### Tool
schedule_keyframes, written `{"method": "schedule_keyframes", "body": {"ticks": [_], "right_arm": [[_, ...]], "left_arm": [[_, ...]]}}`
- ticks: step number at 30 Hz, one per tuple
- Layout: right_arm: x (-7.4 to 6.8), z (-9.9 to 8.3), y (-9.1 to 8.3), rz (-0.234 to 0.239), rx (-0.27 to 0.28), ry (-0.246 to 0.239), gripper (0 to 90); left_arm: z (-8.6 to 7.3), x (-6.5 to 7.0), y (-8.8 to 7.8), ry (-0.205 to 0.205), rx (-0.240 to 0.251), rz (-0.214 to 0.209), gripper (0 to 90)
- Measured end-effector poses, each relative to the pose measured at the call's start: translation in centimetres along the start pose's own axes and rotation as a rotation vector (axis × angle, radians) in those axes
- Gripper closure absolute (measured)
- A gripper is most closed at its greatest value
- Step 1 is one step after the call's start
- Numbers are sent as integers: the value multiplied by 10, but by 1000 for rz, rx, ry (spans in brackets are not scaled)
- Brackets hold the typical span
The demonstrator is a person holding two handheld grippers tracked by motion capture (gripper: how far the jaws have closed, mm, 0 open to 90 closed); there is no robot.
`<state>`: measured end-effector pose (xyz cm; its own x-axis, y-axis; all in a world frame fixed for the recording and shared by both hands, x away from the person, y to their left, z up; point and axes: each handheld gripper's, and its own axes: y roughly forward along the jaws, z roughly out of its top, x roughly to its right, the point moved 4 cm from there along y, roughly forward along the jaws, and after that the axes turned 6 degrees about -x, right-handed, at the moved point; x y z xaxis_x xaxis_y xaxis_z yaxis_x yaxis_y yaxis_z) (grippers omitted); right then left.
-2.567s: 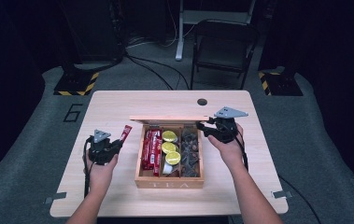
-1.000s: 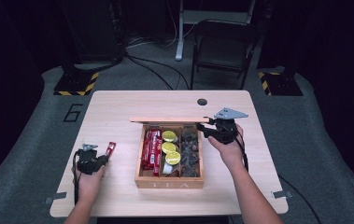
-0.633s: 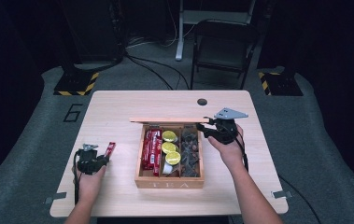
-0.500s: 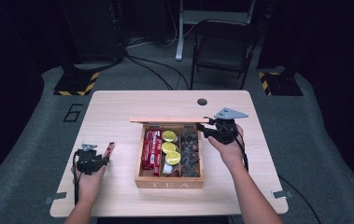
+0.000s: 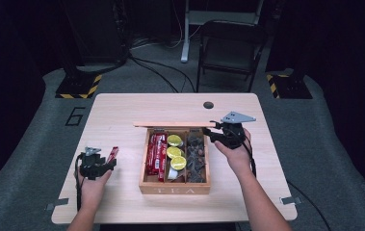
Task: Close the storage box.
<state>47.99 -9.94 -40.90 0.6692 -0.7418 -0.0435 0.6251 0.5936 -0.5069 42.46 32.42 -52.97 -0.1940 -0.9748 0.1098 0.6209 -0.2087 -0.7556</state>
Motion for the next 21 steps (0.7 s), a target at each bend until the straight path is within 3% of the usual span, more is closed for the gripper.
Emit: {"method": "schedule_keyframes", "body": {"ticks": [5, 14, 21], "right_arm": [[0, 0, 0, 0, 0, -2, 547], [0, 0, 0, 0, -3, -3, 547], [-2, -1, -1, -7, -9, -8, 546]], "left_arm": [[4, 7, -4, 28, 21, -6, 483], [12, 32, -15, 74, 41, -86, 483], [18, 48, -20, 117, 47, -123, 483]]}}
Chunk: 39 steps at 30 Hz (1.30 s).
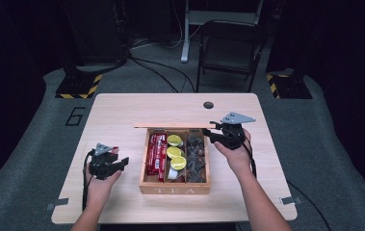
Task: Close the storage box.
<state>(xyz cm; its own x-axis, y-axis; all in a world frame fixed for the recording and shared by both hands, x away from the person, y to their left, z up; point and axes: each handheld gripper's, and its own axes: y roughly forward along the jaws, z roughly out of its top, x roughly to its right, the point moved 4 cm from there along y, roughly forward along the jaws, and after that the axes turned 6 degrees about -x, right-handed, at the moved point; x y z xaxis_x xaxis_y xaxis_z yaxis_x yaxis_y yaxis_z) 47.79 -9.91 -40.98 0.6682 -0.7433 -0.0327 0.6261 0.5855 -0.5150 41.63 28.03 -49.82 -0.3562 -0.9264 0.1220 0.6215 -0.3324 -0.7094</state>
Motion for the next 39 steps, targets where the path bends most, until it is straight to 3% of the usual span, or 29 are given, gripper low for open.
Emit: {"method": "schedule_keyframes", "body": {"ticks": [10, 19, 31, 39], "right_arm": [[-3, -4, -1, 0, -10, -1, 543], [-6, -8, -3, 1, -23, -7, 540], [-10, -18, -4, 9, -30, -17, 532], [-12, -23, -5, 9, -40, -18, 543]], "left_arm": [[20, 22, -16, 48, 53, -49, 489], [44, 49, -38, 155, 98, -84, 489], [66, 71, -61, 205, 163, -117, 518], [73, 80, -75, 235, 210, -106, 583]]}}
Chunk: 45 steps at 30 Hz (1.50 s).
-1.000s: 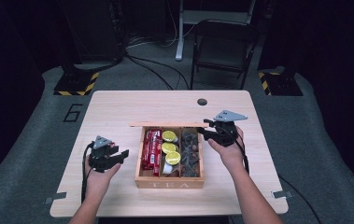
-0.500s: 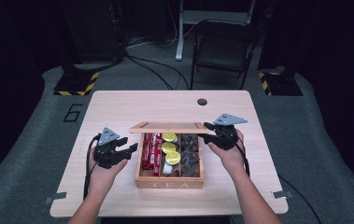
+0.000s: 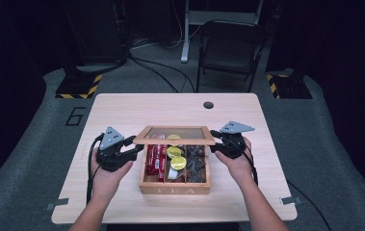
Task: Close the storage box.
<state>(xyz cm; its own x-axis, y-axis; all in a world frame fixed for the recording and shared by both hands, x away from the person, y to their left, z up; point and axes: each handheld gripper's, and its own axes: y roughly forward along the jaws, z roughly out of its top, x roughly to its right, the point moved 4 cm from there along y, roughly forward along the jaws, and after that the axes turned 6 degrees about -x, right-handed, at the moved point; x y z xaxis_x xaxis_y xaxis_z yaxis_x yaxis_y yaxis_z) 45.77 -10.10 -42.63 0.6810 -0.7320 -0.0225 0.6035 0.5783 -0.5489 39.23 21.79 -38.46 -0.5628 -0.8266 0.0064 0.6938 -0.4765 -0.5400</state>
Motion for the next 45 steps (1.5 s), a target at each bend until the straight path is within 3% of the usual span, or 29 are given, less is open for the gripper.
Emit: {"method": "schedule_keyframes", "body": {"ticks": [7, 15, 24, 31, 40, 45], "right_arm": [[0, -2, -5, 19, 16, 38, 567], [-7, 2, -16, 14, 27, 34, 563], [-15, 16, -39, 17, 42, 17, 577], [-26, 28, -54, 0, 30, -39, 583], [-31, 22, -57, -6, 8, -51, 582], [-36, 14, -58, -17, -1, -72, 582]], "left_arm": [[3, -1, 0, 0, -11, -7, 586], [10, -3, 0, -1, -9, 1, 591], [17, -7, 1, 1, -17, -8, 592], [21, -8, 0, 17, -42, -9, 593], [13, -3, -2, 60, -67, 4, 593], [4, 0, -2, 57, -54, 1, 595]]}}
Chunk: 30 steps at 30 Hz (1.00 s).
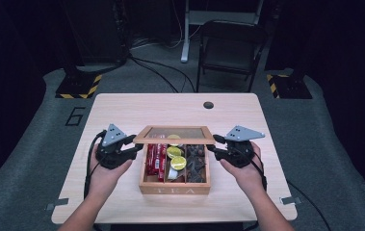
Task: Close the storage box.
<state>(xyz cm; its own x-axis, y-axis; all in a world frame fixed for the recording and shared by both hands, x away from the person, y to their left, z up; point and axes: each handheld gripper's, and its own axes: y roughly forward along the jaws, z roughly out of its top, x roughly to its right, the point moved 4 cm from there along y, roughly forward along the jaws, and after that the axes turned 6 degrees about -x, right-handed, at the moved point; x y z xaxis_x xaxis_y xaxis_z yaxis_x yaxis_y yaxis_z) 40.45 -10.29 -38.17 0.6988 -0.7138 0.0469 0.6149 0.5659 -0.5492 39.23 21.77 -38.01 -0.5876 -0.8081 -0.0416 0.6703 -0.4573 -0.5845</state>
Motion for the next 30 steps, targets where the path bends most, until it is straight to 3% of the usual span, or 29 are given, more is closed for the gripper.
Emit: {"method": "schedule_keyframes", "body": {"ticks": [8, 13, 14, 19, 30], "right_arm": [[-7, -13, -2, 9, 8, 0, 584], [-10, -21, -2, 8, 16, -3, 585], [-12, -22, -3, 5, 12, 13, 585], [-17, -31, -4, 15, -11, -1, 584], [-19, -35, -6, 31, -8, -10, 581]], "left_arm": [[-15, 5, 0, 12, 25, 0, 592], [-24, 7, 1, 5, 33, -11, 583], [-26, 8, 2, 4, 35, -9, 582], [-35, 10, 3, -14, 25, -33, 573], [-36, 11, 3, -10, 6, -39, 572]]}}
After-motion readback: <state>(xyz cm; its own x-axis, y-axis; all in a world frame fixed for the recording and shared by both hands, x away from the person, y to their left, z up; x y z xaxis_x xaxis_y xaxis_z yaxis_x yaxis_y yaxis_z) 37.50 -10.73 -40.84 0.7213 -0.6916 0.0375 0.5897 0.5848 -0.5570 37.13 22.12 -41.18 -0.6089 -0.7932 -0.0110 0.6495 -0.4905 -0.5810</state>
